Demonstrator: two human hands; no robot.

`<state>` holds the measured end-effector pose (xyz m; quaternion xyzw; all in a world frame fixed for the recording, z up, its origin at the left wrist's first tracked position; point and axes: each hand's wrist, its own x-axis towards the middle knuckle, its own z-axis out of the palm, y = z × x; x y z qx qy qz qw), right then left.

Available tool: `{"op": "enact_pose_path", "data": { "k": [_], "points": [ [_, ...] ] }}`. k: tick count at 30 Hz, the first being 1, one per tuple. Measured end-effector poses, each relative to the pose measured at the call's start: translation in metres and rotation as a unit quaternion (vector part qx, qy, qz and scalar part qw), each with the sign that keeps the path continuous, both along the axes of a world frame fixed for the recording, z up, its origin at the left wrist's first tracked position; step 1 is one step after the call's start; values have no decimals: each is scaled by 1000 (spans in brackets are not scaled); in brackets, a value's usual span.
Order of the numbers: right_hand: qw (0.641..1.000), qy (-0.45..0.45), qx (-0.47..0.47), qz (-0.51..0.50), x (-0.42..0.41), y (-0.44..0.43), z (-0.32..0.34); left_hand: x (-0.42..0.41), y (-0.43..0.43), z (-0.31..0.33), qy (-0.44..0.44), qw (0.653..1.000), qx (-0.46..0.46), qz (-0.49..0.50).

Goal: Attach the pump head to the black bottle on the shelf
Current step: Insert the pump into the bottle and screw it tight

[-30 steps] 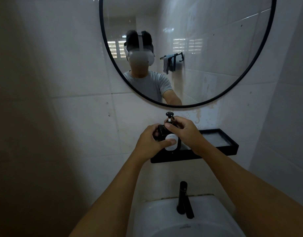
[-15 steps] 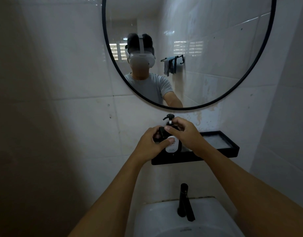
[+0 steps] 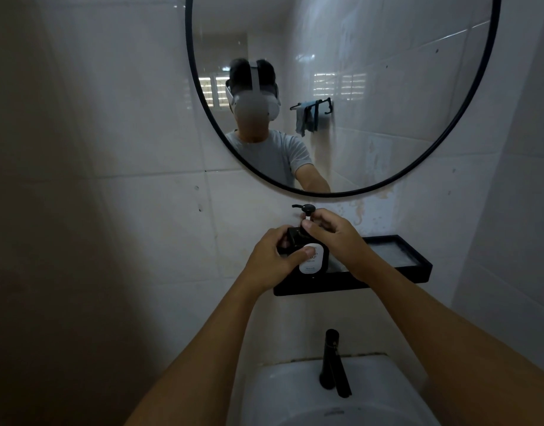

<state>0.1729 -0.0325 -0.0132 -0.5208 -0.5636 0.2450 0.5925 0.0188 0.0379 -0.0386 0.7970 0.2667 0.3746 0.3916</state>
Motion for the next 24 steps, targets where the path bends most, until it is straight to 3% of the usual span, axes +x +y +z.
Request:
{"op": "enact_pose_path", "data": {
  "k": [7, 12, 18, 24],
  "points": [
    [1000, -12, -13, 9, 1, -3, 2, 0, -1, 0, -3, 1000, -16, 5],
    [998, -32, -13, -45, 0, 3, -2, 0, -1, 0, 3, 1000, -2, 4],
    [1000, -9, -13, 3, 0, -2, 2, 0, -1, 0, 4, 1000, -5, 8],
    [999, -28, -23, -14, 0, -2, 2, 0, -1, 0, 4, 1000, -1, 6]
  ]
}}
